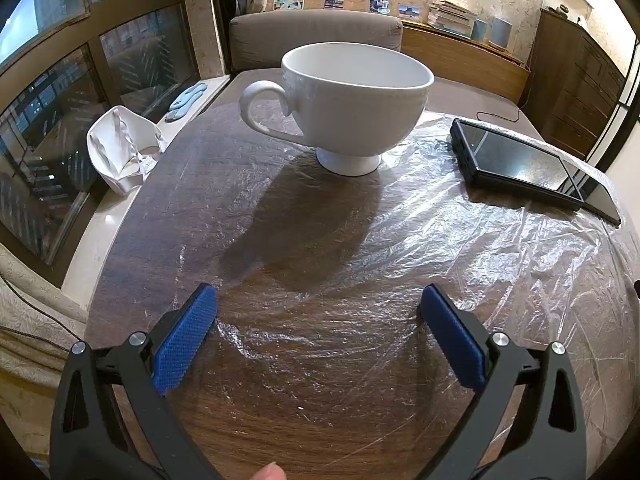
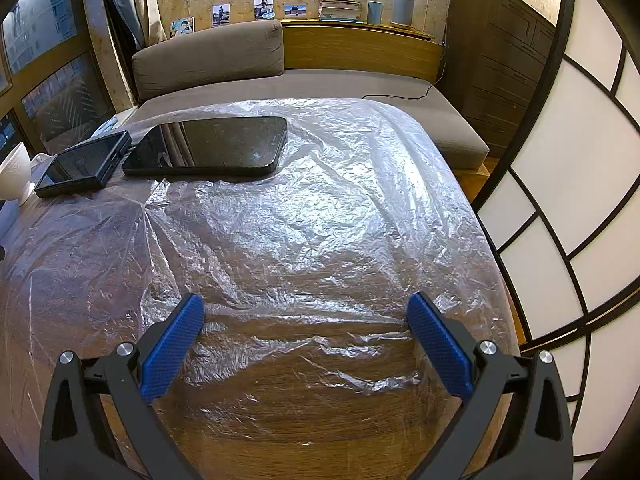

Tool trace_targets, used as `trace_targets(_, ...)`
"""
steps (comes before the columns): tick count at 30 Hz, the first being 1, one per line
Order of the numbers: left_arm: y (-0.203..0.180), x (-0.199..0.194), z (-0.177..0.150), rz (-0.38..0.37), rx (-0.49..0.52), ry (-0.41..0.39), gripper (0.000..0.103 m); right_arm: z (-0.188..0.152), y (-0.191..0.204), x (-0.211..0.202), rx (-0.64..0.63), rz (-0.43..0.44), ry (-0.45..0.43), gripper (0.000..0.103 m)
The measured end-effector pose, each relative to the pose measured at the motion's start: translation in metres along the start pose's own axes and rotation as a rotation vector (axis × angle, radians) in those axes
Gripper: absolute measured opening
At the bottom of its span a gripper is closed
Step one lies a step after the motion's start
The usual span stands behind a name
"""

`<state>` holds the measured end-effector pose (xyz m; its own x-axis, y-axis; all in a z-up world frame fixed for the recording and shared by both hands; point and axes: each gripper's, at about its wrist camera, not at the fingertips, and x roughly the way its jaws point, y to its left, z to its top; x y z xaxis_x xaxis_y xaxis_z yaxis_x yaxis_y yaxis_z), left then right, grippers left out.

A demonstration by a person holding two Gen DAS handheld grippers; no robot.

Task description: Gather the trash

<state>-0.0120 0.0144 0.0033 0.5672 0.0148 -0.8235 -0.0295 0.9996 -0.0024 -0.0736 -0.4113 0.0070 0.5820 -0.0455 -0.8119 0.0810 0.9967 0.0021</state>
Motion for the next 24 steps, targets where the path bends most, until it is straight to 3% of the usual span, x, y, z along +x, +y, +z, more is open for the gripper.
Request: trace_targets(24,-0.003,0.007,0.014,-0.003,0.002,0.002,0.102,0.001,-0.001,0.0,0.0,0.0,0.001,0.099)
